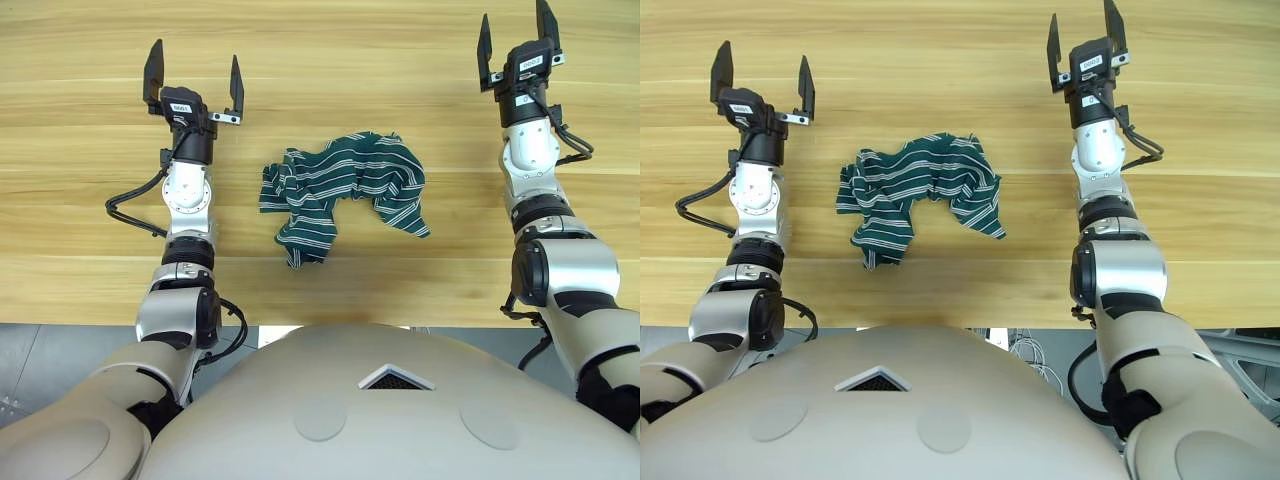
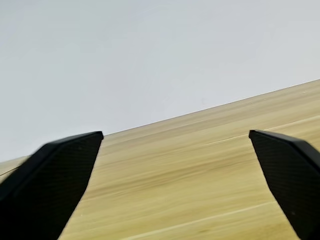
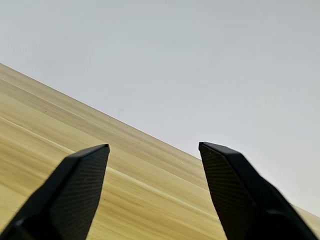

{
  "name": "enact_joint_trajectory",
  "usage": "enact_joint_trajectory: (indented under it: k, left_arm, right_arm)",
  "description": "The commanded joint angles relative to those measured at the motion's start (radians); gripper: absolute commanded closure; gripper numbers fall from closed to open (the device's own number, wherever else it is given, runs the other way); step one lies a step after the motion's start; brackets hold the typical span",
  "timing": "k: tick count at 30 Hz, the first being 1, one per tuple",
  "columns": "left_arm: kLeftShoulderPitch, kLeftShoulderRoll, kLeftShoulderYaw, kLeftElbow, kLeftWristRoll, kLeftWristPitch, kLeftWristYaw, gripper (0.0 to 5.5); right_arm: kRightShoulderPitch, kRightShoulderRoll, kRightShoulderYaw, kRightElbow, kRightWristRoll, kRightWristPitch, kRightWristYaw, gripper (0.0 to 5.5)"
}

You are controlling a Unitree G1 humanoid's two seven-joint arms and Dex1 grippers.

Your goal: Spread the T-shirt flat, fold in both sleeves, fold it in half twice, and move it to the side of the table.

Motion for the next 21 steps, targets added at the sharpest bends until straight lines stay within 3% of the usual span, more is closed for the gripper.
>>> enact_joint_trajectory:
  k: [1,21]
  left_arm:
    - [-0.013,0.003,-0.002,0.005,-0.002,-0.006,-0.007,0.20]
    - [-0.008,0.001,0.008,0.000,-0.027,-0.002,-0.020,0.20]
  right_arm:
    - [0.001,-0.004,0.001,-0.010,-0.004,0.004,0.001,2.14]
    - [-0.005,0.002,0.004,-0.006,-0.004,0.009,0.006,2.14]
